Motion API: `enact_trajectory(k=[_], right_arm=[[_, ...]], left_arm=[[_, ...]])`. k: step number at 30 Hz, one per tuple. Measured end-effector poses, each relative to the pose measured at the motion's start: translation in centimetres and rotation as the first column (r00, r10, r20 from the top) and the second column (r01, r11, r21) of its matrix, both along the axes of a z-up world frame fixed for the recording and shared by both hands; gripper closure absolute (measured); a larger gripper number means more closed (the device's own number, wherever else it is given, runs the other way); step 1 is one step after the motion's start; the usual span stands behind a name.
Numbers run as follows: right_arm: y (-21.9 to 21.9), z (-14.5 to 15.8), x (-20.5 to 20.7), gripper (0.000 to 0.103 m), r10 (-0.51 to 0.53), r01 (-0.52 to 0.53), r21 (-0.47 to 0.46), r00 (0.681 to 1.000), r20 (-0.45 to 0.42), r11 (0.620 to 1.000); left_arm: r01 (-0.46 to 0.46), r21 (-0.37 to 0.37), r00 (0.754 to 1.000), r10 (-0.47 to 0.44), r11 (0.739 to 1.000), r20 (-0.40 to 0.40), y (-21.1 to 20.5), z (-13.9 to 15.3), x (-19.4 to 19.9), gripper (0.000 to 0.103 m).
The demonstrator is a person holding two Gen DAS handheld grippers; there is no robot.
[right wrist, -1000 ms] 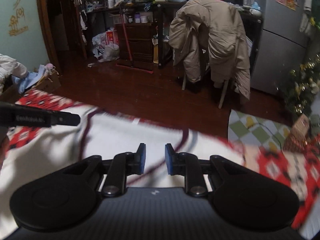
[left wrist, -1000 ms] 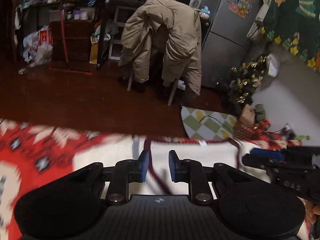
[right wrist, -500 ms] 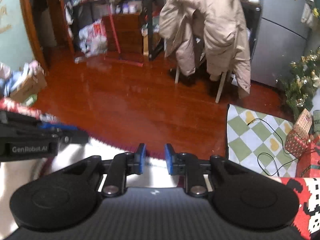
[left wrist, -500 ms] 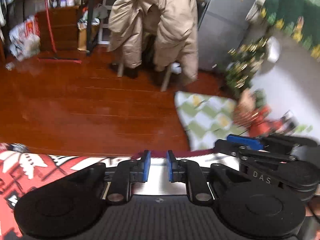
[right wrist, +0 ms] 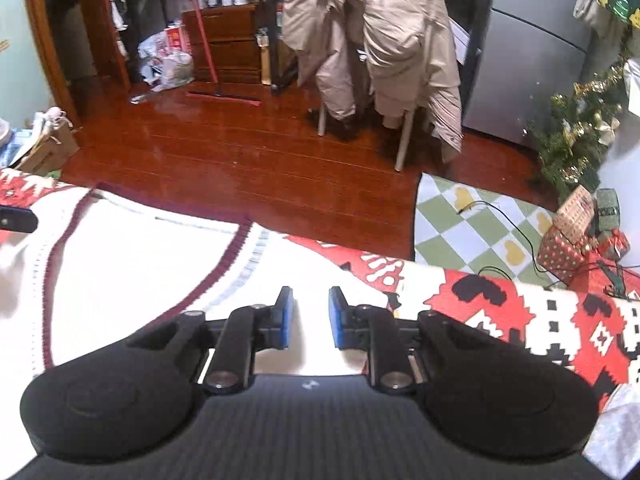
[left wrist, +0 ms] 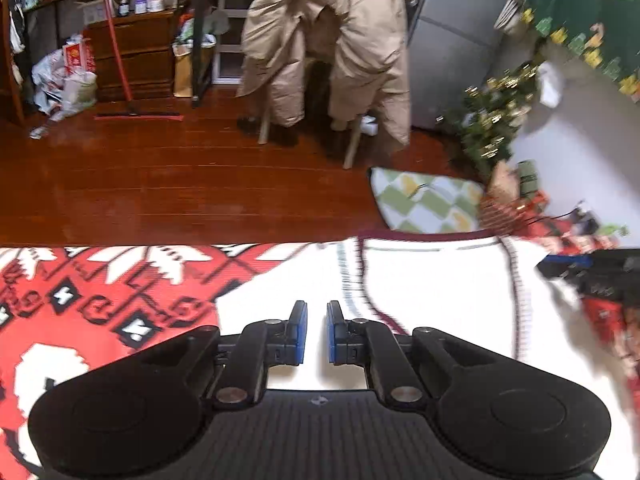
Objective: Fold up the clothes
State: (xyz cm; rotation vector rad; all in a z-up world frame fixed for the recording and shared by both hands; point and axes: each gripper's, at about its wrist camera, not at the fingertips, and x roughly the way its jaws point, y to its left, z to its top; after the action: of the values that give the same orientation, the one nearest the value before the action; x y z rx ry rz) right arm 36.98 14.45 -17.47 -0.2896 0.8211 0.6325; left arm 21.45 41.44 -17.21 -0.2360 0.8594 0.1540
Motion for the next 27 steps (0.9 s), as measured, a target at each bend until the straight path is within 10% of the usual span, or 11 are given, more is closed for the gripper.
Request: enact_trajectory(k=[8,14,27], right_arm=[[1.6,0.6,1.4,0.082,-0.078,0.077,0.031,0.996,0.036,0.997],[-0.9,6.5,-2.8,0.082,0.008,-0.011,0.053,0.999,0.045,0.999],[-14.1,14.8,-30.7,0.08,0.072,-0.068,0.056,0.994,-0.08,0.996]], left_arm=[[-0.099,-0.04,0.993,0.101,0.994,0.06,1.5,0.5,1.7,0.096],[-0.053,-0.094,0.995,0.061,0.994,0.079,-1.2,3.9,-4.9,0.088],[-0.064,-0.195,0.998,0.068,0.979,0.011,-9.9,12.0,-30.2,0.087]])
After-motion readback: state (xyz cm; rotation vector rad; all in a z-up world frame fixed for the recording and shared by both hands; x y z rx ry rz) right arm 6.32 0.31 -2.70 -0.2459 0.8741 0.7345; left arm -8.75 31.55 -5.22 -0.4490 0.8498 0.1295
